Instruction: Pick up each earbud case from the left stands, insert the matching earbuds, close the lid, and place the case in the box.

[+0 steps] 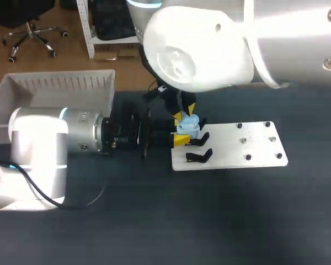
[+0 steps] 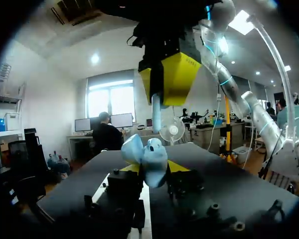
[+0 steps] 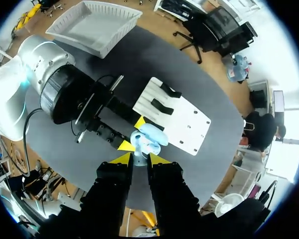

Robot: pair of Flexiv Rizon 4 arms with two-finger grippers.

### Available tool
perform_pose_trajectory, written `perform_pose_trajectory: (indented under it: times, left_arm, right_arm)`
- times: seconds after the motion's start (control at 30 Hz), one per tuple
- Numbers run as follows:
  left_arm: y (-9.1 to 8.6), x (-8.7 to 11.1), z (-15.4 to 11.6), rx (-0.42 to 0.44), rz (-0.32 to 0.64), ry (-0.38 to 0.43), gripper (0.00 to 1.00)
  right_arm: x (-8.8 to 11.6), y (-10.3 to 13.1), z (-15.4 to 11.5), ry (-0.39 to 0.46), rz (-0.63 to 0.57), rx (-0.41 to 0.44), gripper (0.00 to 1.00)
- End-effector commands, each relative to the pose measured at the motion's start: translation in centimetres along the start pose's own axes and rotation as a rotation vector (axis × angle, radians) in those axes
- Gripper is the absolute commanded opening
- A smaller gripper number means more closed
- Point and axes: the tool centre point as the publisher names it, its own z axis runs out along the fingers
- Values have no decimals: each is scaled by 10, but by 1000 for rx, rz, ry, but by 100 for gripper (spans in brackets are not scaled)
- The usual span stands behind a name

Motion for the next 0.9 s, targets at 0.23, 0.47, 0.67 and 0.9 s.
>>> perform_pose_trajectory:
  times: [0.23,0.47,0.67,0.9]
  left_arm:
    - [-2,1,0,-7,4,-3,0]
    - [-2,1,0,-7,4,-3,0]
    - [-2,1,0,-7,4,-3,0]
    - [-2,1,0,-7,4,-3,0]
  right_arm:
    - [7,2,10,-87,48,25,0]
    - [5,0,10,-117,92,6,0]
    - [5,-2,11,-117,122,-9,0]
    - [3,1,14,-108,125,-23,0]
